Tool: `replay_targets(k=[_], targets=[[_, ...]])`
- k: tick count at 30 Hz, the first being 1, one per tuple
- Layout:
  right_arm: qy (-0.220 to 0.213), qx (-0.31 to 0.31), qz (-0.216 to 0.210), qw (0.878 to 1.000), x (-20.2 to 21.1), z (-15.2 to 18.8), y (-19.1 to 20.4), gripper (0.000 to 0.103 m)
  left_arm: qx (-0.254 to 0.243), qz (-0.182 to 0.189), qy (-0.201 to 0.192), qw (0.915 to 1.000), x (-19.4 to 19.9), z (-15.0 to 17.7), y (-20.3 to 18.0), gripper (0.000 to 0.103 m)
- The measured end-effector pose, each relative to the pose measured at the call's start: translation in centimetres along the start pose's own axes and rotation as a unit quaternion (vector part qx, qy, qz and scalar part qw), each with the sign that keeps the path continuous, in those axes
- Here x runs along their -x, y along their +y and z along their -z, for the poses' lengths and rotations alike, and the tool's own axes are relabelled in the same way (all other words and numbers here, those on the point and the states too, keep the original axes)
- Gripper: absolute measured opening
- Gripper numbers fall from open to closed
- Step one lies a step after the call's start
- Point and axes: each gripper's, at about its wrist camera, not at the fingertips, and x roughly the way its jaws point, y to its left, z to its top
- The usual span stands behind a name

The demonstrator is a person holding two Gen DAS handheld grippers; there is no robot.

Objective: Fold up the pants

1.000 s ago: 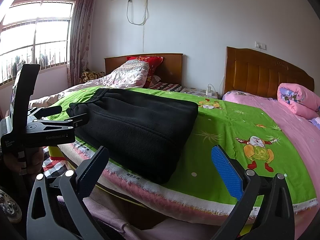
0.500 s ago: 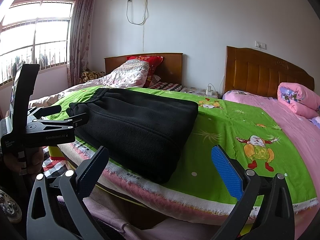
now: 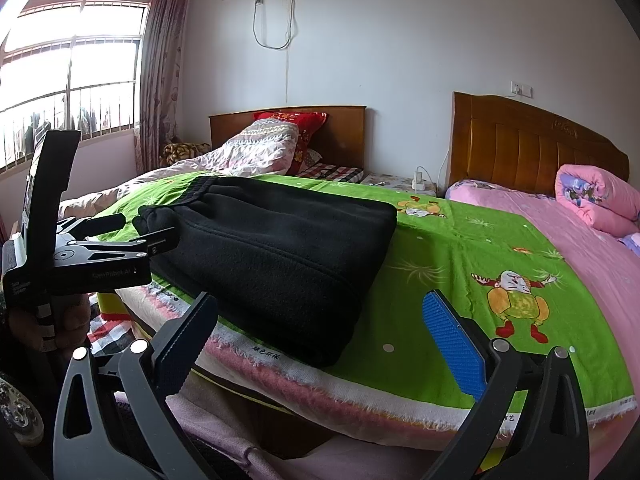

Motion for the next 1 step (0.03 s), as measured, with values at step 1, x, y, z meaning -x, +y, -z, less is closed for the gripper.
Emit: replay_targets(k=[1], targets=[[0.000,0.000,0.000,1.000,-0.05,-0.05,-0.11,0.099,0.000,-0.001,0.000,1.0000,-0.16,-0.07,0.11,0.102]])
